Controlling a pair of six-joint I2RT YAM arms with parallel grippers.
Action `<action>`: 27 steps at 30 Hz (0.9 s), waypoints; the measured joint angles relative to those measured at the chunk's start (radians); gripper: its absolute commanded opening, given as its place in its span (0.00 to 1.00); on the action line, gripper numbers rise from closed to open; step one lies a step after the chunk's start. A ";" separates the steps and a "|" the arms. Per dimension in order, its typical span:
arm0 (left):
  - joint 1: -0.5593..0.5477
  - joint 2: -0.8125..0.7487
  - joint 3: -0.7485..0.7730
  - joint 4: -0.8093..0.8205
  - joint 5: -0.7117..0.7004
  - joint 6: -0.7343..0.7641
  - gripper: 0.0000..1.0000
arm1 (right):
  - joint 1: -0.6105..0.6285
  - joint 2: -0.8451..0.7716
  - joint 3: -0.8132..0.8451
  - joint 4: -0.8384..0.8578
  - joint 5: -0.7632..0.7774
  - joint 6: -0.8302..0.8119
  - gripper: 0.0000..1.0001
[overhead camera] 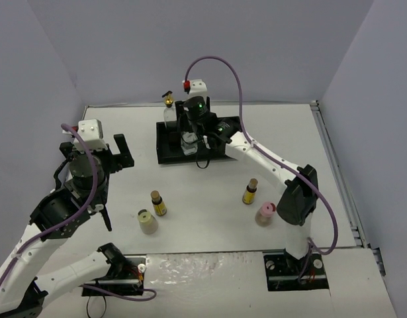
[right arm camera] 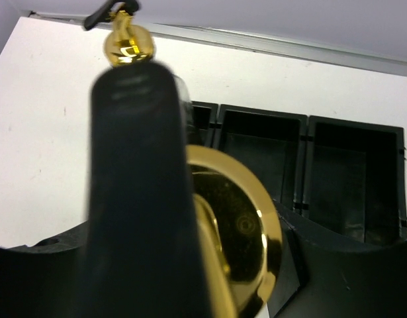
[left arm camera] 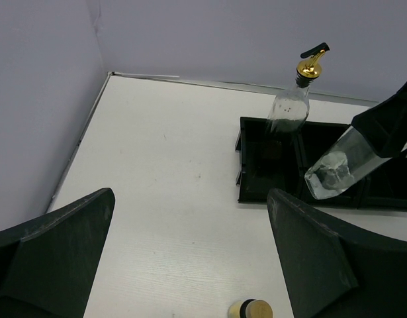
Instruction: Organize the condiment bottles
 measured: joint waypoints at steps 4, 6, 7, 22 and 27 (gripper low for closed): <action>0.000 -0.003 0.000 -0.013 -0.003 -0.003 0.97 | 0.027 0.054 0.066 0.002 0.000 0.001 0.00; 0.000 -0.003 0.000 -0.014 -0.004 -0.004 0.97 | 0.039 0.076 0.092 0.011 0.001 0.003 0.00; 0.000 -0.003 0.000 -0.016 -0.003 -0.005 0.97 | 0.043 0.087 0.100 0.021 0.001 0.003 0.00; 0.000 -0.028 0.016 -0.042 -0.004 -0.008 0.97 | 0.073 0.239 0.108 0.200 0.017 0.005 0.00; 0.000 -0.037 0.022 -0.059 -0.004 -0.008 0.97 | 0.078 0.284 0.106 0.250 0.032 0.000 0.00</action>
